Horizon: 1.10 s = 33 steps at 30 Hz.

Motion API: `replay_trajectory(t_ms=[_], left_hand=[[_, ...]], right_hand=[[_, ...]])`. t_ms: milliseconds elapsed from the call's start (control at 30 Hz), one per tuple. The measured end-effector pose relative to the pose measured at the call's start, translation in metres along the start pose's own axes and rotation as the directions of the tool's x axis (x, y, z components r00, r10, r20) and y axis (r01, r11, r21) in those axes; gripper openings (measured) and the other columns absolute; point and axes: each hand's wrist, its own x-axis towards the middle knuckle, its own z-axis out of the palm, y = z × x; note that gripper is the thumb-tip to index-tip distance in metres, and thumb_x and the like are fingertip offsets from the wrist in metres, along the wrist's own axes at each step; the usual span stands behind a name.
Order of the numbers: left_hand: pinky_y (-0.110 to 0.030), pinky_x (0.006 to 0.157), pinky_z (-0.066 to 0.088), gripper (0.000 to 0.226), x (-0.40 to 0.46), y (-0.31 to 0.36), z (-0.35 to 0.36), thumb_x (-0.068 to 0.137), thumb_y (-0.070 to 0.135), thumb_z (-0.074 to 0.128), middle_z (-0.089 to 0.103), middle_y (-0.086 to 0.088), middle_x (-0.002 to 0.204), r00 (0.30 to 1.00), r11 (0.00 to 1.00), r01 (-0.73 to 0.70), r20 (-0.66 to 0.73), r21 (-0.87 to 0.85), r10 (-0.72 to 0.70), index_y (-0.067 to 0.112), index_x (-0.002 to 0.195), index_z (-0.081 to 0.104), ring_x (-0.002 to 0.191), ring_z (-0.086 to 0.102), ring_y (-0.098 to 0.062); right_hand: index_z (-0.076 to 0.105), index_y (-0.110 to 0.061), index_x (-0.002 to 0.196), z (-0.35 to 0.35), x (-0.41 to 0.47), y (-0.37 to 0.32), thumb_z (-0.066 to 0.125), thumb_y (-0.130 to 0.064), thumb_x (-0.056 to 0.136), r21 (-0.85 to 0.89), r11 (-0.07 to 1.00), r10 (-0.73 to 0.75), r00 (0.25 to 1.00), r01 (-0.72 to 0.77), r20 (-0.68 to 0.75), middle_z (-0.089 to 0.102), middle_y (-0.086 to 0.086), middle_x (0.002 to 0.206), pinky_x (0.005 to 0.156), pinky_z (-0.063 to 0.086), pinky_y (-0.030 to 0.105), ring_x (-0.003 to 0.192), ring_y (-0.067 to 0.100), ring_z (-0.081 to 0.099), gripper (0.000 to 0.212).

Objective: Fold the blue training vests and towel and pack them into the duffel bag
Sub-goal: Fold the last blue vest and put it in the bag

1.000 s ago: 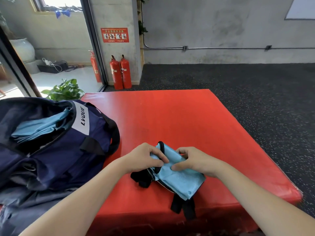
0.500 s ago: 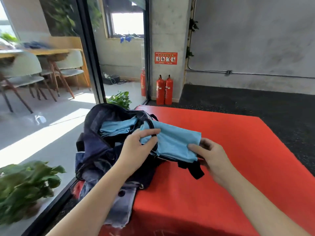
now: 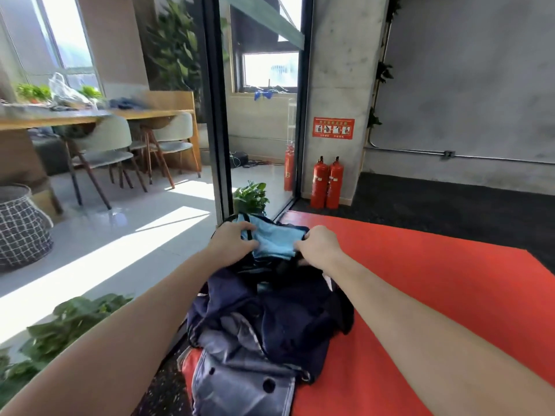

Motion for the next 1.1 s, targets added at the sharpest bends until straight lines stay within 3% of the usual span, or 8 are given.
replay_trajectory(t_ms=[133, 233, 367, 433, 567, 800, 1000, 1100], left_hand=[[-0.039, 0.105, 0.042, 0.052, 0.013, -0.022, 0.010, 0.088, 0.045, 0.065, 0.055, -0.014, 0.130, 0.987, 0.976, 0.031, 0.148, 0.217, -0.064, 0.025, 0.136, 0.058, 0.122, 0.050, -0.031], [-0.044, 0.104, 0.045, 0.041, 0.009, -0.019, 0.010, 0.090, 0.038, 0.062, 0.057, -0.010, 0.128, 1.000, 0.978, -0.008, 0.018, 0.210, 0.004, 0.023, 0.129, 0.064, 0.120, 0.053, -0.030], [-0.047, 0.098, 0.047, 0.030, -0.023, 0.016, 0.015, 0.091, 0.030, 0.060, 0.061, -0.001, 0.124, 0.989, 0.976, -0.094, -0.096, 0.197, 0.115, 0.024, 0.118, 0.069, 0.113, 0.056, -0.025], [-0.046, 0.098, 0.045, 0.027, -0.040, 0.043, 0.022, 0.091, 0.025, 0.060, 0.061, 0.002, 0.124, 0.979, 0.975, -0.149, -0.115, 0.166, 0.169, 0.023, 0.117, 0.071, 0.114, 0.056, -0.024], [-0.044, 0.094, 0.048, 0.026, -0.074, 0.106, 0.049, 0.092, 0.023, 0.058, 0.064, 0.003, 0.120, 0.951, 0.957, -0.273, -0.120, 0.094, 0.283, 0.022, 0.114, 0.072, 0.112, 0.058, -0.024], [-0.044, 0.099, 0.046, 0.029, -0.149, 0.224, 0.133, 0.092, 0.027, 0.053, 0.063, 0.003, 0.121, 0.901, 0.901, -0.433, 0.059, 0.036, 0.430, 0.026, 0.118, 0.068, 0.115, 0.058, -0.023], [-0.039, 0.095, 0.050, 0.035, -0.229, 0.342, 0.222, 0.094, 0.031, 0.051, 0.062, 0.004, 0.123, 0.751, 0.795, -0.603, 0.291, -0.067, 0.593, 0.028, 0.128, 0.061, 0.116, 0.058, -0.021], [-0.040, 0.095, 0.050, 0.036, -0.270, 0.400, 0.266, 0.095, 0.033, 0.052, 0.063, 0.003, 0.126, 0.658, 0.745, -0.654, 0.387, -0.133, 0.646, 0.028, 0.129, 0.060, 0.118, 0.058, -0.021]], right_hand=[[0.068, -0.009, 0.108, -0.005, -0.013, 0.003, 0.063, -0.019, 0.091, -0.259, 0.951, -0.186, 0.981, 0.167, -0.051, 0.069, 0.010, 0.104, 0.086, 0.055, 0.038, 0.096, 0.030, 0.066, 0.020], [0.071, -0.011, 0.103, -0.014, -0.028, 0.010, 0.062, -0.014, 0.093, -0.244, 0.909, -0.374, 0.919, 0.337, -0.124, 0.067, 0.004, 0.099, 0.086, 0.052, 0.033, 0.091, 0.021, 0.063, 0.014], [0.071, -0.014, 0.098, -0.027, -0.051, 0.035, 0.065, -0.011, 0.091, -0.167, 0.891, -0.448, 0.879, 0.423, -0.163, 0.063, -0.002, 0.094, 0.081, 0.048, 0.019, 0.083, 0.013, 0.061, 0.010], [0.070, -0.016, 0.097, -0.040, -0.066, 0.049, 0.064, -0.010, 0.090, -0.159, 0.906, -0.415, 0.897, 0.392, -0.150, 0.063, -0.001, 0.095, 0.079, 0.045, 0.014, 0.085, 0.012, 0.060, 0.011], [0.069, -0.020, 0.099, -0.074, -0.098, 0.087, 0.062, -0.018, 0.089, -0.183, 0.948, -0.288, 0.948, 0.262, -0.137, 0.065, -0.001, 0.099, 0.088, 0.051, 0.032, 0.092, 0.015, 0.061, 0.012], [0.070, -0.024, 0.101, -0.160, -0.193, 0.181, 0.061, -0.027, 0.092, -0.201, 0.979, -0.066, 0.976, 0.023, -0.209, 0.069, -0.005, 0.098, 0.083, 0.054, 0.037, 0.091, 0.017, 0.064, 0.012], [0.068, -0.031, 0.091, -0.233, -0.289, 0.302, 0.061, -0.028, 0.089, -0.196, 0.951, 0.178, 0.943, -0.238, -0.280, 0.072, -0.008, 0.097, 0.086, 0.054, 0.037, 0.095, 0.017, 0.066, 0.008], [0.070, -0.026, 0.088, -0.259, -0.347, 0.364, 0.059, -0.026, 0.087, -0.152, 0.905, 0.321, 0.874, -0.396, -0.364, 0.073, -0.007, 0.092, 0.082, 0.054, 0.035, 0.092, 0.017, 0.067, 0.012]])
